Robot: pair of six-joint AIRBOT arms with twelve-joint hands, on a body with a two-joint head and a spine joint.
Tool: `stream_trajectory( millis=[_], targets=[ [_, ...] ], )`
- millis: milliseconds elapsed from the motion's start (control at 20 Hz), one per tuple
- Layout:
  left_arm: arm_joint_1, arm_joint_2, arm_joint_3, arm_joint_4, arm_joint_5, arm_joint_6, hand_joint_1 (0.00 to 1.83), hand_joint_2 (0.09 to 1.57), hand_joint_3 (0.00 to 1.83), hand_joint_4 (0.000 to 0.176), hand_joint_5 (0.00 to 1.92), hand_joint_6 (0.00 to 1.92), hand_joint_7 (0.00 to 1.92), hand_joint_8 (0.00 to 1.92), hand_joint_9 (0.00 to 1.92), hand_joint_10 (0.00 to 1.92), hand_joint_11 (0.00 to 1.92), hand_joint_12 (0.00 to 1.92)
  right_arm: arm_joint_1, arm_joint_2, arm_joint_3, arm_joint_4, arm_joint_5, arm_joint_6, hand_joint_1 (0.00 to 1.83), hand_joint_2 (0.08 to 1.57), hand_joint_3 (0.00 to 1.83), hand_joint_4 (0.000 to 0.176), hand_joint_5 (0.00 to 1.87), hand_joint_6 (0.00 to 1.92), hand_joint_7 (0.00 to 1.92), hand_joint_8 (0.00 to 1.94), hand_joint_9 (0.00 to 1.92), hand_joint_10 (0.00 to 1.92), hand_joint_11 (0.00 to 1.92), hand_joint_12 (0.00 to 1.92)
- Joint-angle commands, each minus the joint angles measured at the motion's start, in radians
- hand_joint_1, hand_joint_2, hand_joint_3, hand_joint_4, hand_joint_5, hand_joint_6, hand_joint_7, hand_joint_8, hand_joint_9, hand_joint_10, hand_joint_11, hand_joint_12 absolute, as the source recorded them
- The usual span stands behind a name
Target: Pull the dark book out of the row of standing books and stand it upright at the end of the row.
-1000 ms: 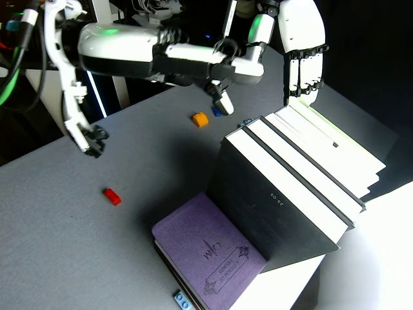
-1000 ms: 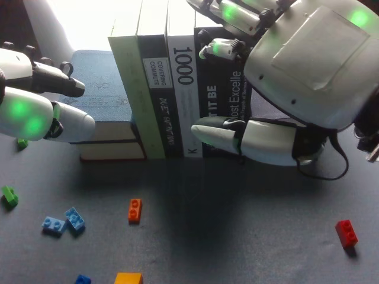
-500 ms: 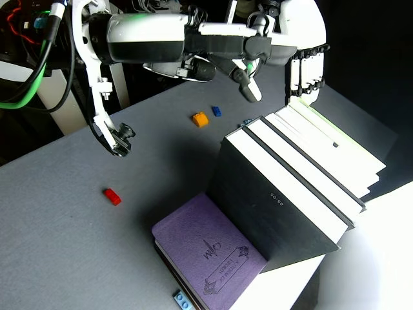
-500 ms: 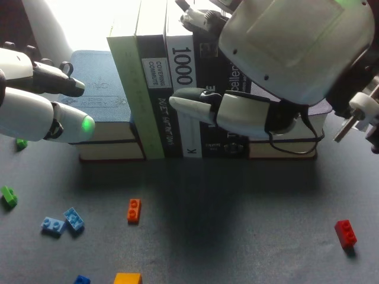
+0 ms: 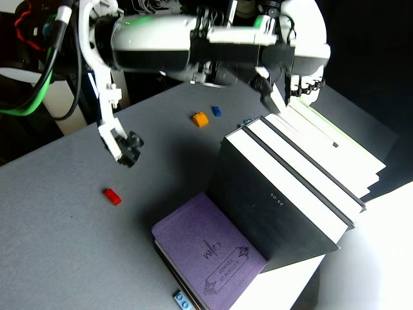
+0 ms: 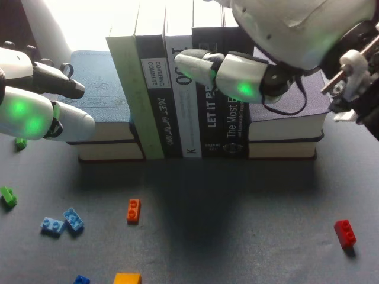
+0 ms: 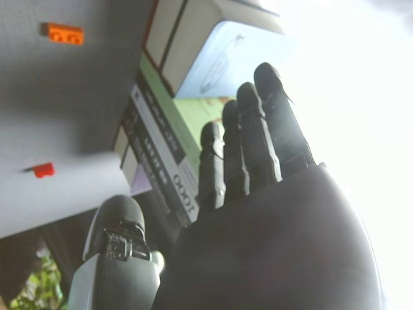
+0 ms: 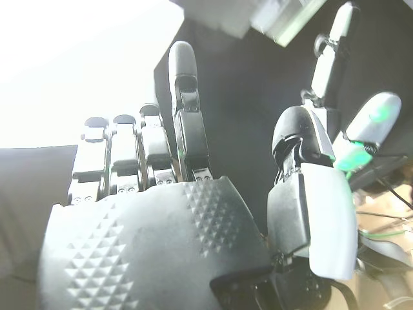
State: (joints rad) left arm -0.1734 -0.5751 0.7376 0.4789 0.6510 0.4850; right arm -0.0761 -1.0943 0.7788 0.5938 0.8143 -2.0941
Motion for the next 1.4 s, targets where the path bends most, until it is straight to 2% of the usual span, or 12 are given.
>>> stream_trajectory(
  millis=[0,150,300,400,850,900,1000,1200,1350],
  targets=[
    [-0.011,0.008,0.003,0.031,-0.073,0.001,0.0,1.23,0.0,0.07,0.21,0.0,0.23,0.0,0.27,0.0,0.29,0.11,0.02,0.007,0.009,-0.034,0.073,0.011,0.0,1.14,0.0,0.0,0.62,0.29,0.13,0.01,0.0,0.0,0.0,0.0],
    [-0.009,0.008,0.002,0.031,-0.072,0.001,0.0,1.23,0.0,0.061,0.22,0.0,0.23,0.0,0.27,0.0,0.3,0.11,0.017,-0.007,0.025,-0.038,0.053,0.013,0.0,1.14,0.0,0.0,0.61,0.29,0.14,0.01,0.0,0.0,0.0,0.0],
    [-0.008,0.008,0.002,0.031,-0.072,0.001,0.0,1.24,0.0,0.071,0.21,0.0,0.25,0.01,0.28,0.01,0.31,0.11,0.01,-0.01,0.021,-0.052,0.041,0.011,0.0,1.14,0.0,0.0,0.61,0.29,0.13,0.01,0.0,0.0,0.0,0.0],
    [-0.008,0.008,0.002,0.031,-0.072,0.001,0.02,1.24,0.0,0.069,0.24,0.01,0.25,0.01,0.3,0.01,0.31,0.11,-0.001,-0.008,0.011,-0.05,0.042,-0.003,0.0,1.14,0.0,0.0,0.62,0.29,0.15,0.01,0.0,0.0,0.0,0.0],
    [-0.01,0.008,-0.003,0.031,-0.072,-0.004,0.0,1.25,0.0,0.064,0.24,0.0,0.28,0.01,0.32,0.01,0.34,0.1,-0.035,0.048,-0.115,0.024,0.045,-0.084,0.0,1.14,0.0,0.0,0.62,0.29,0.15,0.01,0.0,0.0,0.0,0.0],
    [-0.01,0.008,-0.002,0.031,-0.072,-0.004,0.02,1.25,0.0,0.065,0.25,0.01,0.28,0.0,0.31,0.0,0.34,0.1,-0.038,0.055,-0.125,0.05,0.041,-0.096,0.0,1.14,0.0,0.0,0.62,0.28,0.13,0.0,0.0,0.0,0.0,0.0],
    [-0.01,0.008,-0.002,0.031,-0.072,-0.004,0.0,1.26,0.0,0.057,0.23,0.01,0.26,0.0,0.3,0.01,0.31,0.08,-0.046,0.072,-0.148,0.115,0.031,-0.117,0.0,1.14,0.0,0.0,0.62,0.28,0.14,0.01,0.0,0.0,0.0,0.0],
    [-0.012,0.008,-0.001,0.031,-0.072,-0.004,0.02,1.26,0.0,0.061,0.23,0.01,0.26,0.0,0.3,0.0,0.32,0.08,-0.09,0.116,-0.214,0.164,0.026,-0.163,0.0,1.13,0.0,0.0,0.61,0.28,0.18,0.03,0.0,0.0,0.0,0.0],
    [-0.012,0.008,-0.002,0.031,-0.072,-0.004,0.0,1.26,0.0,0.057,0.23,0.0,0.27,0.0,0.3,0.0,0.33,0.08,-0.127,0.153,-0.269,0.224,0.027,-0.191,0.0,1.13,0.0,0.0,0.58,0.27,0.15,0.01,0.0,0.0,0.0,0.0]
  ],
)
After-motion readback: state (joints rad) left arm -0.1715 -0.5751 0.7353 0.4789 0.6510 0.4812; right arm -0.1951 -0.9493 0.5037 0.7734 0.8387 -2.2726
